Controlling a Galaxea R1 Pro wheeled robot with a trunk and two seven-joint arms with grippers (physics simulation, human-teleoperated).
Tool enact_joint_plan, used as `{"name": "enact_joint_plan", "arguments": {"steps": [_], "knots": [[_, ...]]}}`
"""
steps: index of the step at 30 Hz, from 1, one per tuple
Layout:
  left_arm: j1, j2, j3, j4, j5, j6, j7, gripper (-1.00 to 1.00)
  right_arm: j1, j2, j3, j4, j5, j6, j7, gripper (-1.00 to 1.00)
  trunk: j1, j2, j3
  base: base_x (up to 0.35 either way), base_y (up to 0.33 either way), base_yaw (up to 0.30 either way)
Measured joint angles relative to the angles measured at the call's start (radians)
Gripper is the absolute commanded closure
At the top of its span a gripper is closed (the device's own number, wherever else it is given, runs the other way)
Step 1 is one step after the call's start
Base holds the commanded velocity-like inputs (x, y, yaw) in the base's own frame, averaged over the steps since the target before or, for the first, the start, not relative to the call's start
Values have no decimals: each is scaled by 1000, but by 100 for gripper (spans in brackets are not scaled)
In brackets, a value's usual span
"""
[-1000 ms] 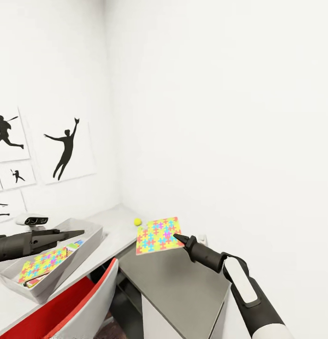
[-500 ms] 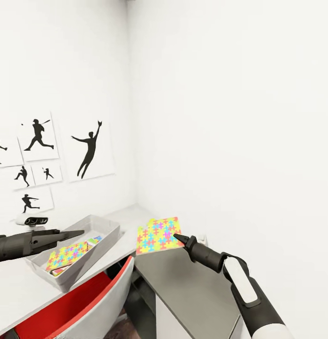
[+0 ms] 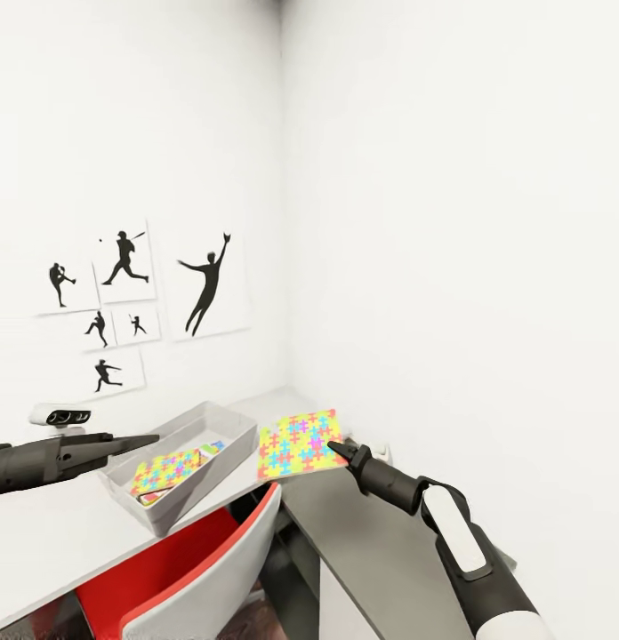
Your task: Put all the toys in the child's room - the three board games (two on the bed and one on the table), the two jigsaw puzzles on the table, and the tennis ball on the table - inside the toy box on the table in the child's room.
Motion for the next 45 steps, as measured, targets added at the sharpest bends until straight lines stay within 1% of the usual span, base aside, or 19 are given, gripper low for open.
{"name": "enact_joint_plan", "arguments": {"steps": [30,38,45], "knots": [[0,0,1,0,1,-3,0,-100,0,0,0,4,-1,0,0,100,0,0,26,0,0,241],[0,0,2,4,1,-5,0,-100,0,0,0,3,-1,0,0,100,0,0,28,123,0,51],[0,-1,4,5,3,-6,0,-100,0,0,1,4,-1,1,0,100,0,0,28,23,0,2]]}}
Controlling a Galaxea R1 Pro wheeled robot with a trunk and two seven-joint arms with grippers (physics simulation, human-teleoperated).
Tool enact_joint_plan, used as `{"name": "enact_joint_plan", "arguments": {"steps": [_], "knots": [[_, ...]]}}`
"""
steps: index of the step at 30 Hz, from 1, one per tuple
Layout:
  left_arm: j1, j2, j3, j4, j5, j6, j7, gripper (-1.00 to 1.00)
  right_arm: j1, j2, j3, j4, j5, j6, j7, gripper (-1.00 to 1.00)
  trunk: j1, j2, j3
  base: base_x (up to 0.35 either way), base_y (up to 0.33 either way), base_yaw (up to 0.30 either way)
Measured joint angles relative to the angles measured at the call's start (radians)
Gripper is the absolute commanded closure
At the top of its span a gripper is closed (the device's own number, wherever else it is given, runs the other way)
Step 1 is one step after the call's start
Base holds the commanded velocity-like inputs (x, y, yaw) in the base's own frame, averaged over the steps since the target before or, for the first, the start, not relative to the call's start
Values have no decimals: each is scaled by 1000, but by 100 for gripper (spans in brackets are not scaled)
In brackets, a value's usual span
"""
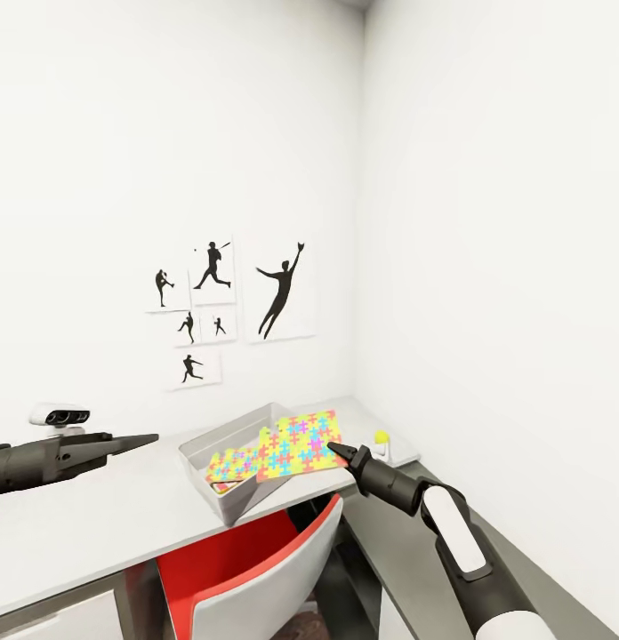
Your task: Put all the toys in the child's room - the three board games (two on the bed and one on the table), the two jigsaw puzzles on the table, and the tennis ball on the table - inside the toy box on the table in the child's room.
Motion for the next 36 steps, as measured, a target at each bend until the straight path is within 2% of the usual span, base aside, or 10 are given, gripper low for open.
{"name": "enact_joint_plan", "arguments": {"steps": [22,36], "knots": [[0,0,-1,2,-2,-2,0,-100,0,1,-1,-10,0,-1,-1,100,0,0,-1,0,0,1],[0,0,-1,1,-2,-2,0,-100,0,1,3,-24,-1,1,0,100,0,0,-21,-16,0,62]]}}
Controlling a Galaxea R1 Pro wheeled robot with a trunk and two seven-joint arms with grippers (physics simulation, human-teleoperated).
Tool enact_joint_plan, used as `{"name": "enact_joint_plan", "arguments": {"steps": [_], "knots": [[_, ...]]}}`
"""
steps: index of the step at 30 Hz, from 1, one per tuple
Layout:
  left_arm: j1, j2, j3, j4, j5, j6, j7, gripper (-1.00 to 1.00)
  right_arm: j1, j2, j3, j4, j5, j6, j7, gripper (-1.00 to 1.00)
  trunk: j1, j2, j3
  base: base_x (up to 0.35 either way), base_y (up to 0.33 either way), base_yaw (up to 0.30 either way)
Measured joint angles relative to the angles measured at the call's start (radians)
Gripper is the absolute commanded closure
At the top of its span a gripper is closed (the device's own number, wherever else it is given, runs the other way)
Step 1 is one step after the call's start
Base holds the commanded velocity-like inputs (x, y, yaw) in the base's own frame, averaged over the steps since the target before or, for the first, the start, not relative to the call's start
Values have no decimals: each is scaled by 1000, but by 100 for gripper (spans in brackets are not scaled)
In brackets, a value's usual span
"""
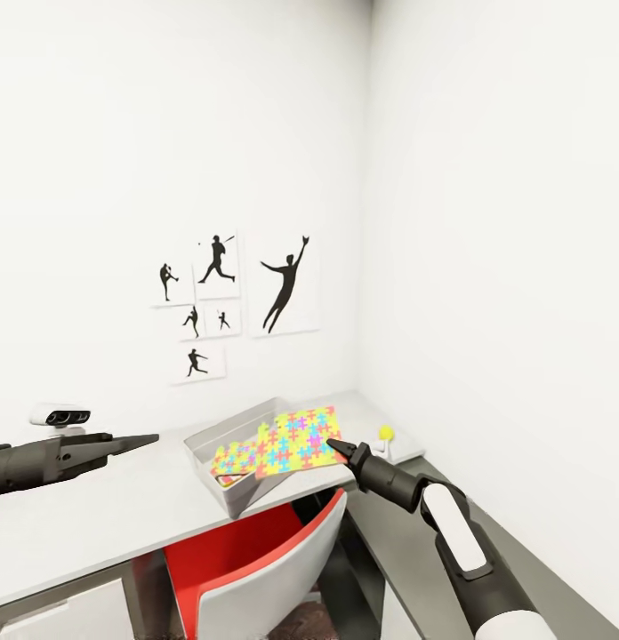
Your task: Put all the toys in the child's room - the three board games (two on the bed and one on the table), the two jigsaw puzzles on the table, and the tennis ball on the table - inside the toy box on the table in the child's room.
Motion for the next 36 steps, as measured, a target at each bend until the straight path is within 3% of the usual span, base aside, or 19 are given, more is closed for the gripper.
{"name": "enact_joint_plan", "arguments": {"steps": [9,14,17,20,36], "knots": [[0,0,0,0,-1,0,0,-100,-1,-1,9,-34,-3,3,-1,100,0,0,-14,-2,0,71],[0,0,0,0,0,0,0,-100,-4,-8,9,-194,-12,25,-2,100,0,0,-22,0,0,72],[0,0,1,0,0,0,0,-100,11,-34,6,-318,-9,91,-6,100,0,0,-27,0,0,78],[0,1,2,0,0,0,0,-100,19,-48,-3,-368,-7,147,-8,100,0,0,-32,0,0,83],[0,1,1,0,-2,0,0,-100,23,-57,-9,-376,-7,174,-14,100,0,0,-58,109,24,87]]}}
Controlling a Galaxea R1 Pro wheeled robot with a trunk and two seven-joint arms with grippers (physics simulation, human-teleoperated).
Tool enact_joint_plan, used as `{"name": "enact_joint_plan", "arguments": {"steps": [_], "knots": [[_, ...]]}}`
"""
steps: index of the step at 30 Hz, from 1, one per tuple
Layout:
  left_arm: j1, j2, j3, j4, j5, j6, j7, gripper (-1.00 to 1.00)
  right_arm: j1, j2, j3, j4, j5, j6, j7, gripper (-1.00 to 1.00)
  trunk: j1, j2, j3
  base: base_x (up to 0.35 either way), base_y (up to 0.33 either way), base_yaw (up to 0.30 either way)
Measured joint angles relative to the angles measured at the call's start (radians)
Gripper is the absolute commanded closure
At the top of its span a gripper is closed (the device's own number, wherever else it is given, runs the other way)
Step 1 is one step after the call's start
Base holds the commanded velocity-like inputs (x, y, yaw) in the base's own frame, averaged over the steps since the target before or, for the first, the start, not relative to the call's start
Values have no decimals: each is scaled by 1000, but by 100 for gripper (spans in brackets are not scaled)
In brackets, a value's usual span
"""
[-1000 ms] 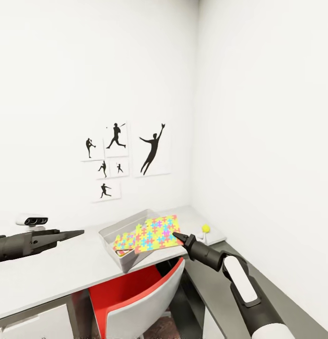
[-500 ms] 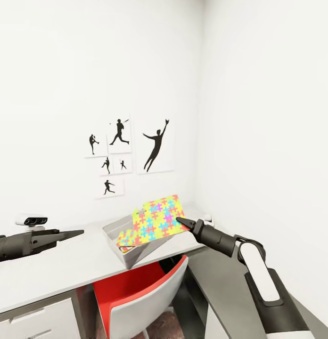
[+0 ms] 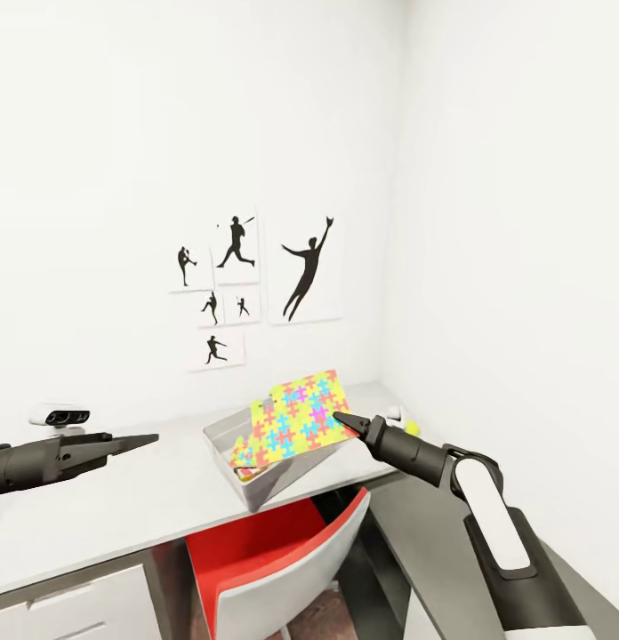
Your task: Put all the toys in the child's room - the three board games (two on the bed and one on the table), the two jigsaw puzzles on the table, and the tennis ball on the table - inside the toy box on the table in the child's room.
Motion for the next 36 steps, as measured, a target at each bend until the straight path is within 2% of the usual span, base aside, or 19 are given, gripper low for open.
{"name": "enact_joint_plan", "arguments": {"steps": [24,36], "knots": [[0,-1,0,0,0,-6,0,-100,0,0,0,27,1,-7,8,100,0,0,-38,205,70,84],[0,-1,0,0,0,-9,0,-100,0,0,0,27,0,-8,8,100,0,0,-40,202,86,5]]}}
